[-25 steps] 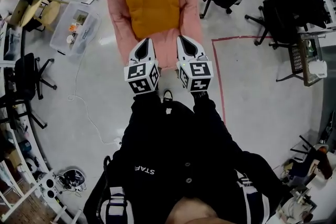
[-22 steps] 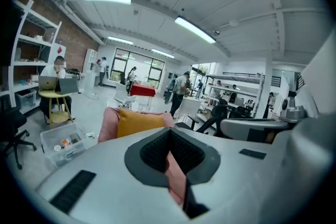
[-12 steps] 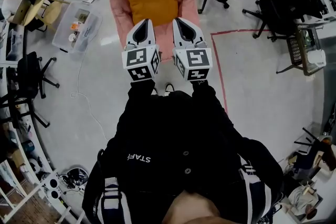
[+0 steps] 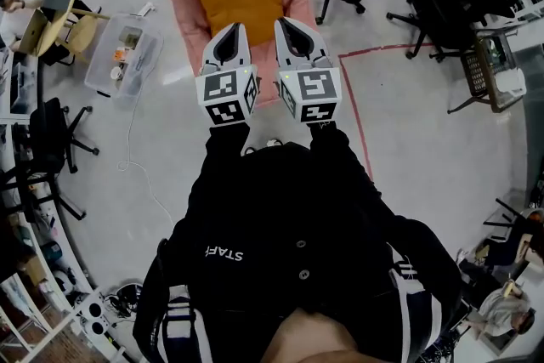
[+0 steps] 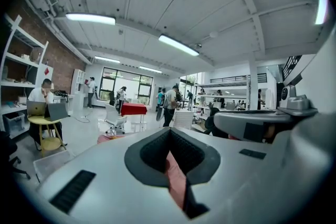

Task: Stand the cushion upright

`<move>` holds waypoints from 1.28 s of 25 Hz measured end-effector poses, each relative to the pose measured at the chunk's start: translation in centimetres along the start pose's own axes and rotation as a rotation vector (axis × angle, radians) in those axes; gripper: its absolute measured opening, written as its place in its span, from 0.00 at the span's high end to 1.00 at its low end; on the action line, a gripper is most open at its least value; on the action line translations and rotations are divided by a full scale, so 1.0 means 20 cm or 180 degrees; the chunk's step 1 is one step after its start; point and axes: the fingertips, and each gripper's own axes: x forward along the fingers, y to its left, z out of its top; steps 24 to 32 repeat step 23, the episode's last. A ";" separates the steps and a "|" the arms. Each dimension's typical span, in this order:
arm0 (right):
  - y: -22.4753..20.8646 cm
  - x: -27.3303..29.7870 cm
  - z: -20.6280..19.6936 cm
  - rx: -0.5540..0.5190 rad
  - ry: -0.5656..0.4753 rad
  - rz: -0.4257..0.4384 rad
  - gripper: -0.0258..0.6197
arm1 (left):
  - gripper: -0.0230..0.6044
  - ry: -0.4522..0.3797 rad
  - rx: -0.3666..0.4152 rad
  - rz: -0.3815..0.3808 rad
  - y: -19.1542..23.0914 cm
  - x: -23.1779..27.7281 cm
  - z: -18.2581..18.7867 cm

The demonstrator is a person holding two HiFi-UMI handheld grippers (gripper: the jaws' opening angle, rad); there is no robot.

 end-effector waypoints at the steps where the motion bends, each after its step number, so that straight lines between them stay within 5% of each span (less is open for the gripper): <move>1: 0.00 0.00 0.00 -0.0004 -0.0008 -0.0012 0.94 | 0.96 -0.0007 0.0011 -0.0003 0.00 0.00 0.01; 32: 0.00 0.06 -0.07 0.0007 0.0031 -0.0003 0.94 | 0.96 0.0027 0.0049 -0.0033 0.02 0.04 -0.03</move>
